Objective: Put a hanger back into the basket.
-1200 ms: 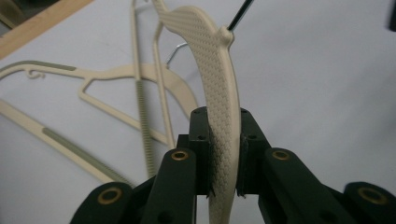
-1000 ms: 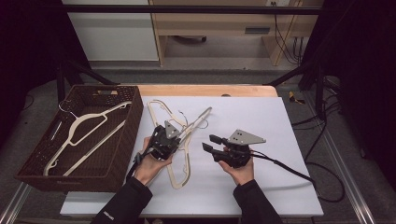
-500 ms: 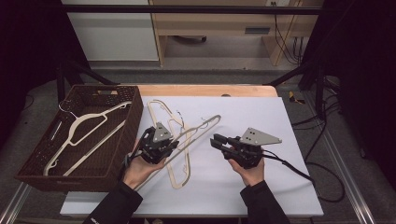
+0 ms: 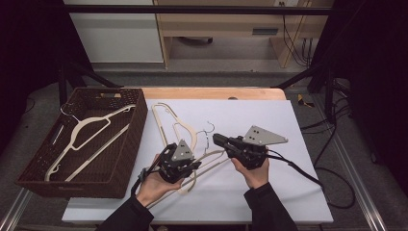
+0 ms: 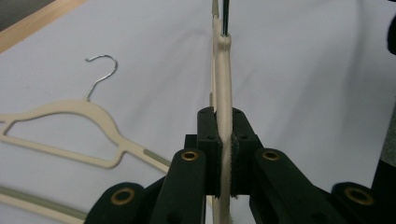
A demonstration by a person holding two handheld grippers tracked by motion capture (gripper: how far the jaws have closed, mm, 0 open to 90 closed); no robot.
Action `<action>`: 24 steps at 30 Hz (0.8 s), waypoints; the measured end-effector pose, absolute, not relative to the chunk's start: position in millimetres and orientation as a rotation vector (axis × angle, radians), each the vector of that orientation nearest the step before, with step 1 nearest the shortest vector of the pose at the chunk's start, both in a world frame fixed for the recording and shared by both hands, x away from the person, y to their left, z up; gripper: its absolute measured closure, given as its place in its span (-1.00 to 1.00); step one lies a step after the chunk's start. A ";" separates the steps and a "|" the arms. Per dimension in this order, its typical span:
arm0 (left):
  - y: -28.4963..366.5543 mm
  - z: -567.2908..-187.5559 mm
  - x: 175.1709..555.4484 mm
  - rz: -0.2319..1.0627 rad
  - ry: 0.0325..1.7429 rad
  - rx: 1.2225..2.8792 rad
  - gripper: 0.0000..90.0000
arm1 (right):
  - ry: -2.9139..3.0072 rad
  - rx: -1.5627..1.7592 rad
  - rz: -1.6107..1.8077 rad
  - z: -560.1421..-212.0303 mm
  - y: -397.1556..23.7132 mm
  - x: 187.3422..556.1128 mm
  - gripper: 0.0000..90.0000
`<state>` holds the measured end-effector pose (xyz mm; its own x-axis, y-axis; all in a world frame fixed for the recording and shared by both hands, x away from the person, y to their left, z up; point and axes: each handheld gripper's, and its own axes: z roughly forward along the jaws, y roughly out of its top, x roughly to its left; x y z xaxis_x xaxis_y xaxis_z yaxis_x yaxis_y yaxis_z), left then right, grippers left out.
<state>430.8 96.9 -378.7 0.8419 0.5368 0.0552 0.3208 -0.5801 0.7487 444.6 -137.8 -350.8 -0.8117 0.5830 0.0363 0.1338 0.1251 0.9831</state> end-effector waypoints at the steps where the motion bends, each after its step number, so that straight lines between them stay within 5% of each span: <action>1: 95.2 -379.1 429.8 0.357 0.617 2.237 0.91 | 2.065 0.710 1.719 -351.6 -137.1 446.2 1.00; 24: 90.2 -380.4 434.0 0.383 0.661 2.232 0.90 | 2.159 0.634 1.771 -359.7 -123.1 431.1 1.00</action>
<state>434.0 90.2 -380.4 0.8206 0.5678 0.0648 0.3390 -0.5749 0.7447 431.1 -123.1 -359.7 -0.8655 0.4971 0.0619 0.1579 0.1535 0.9755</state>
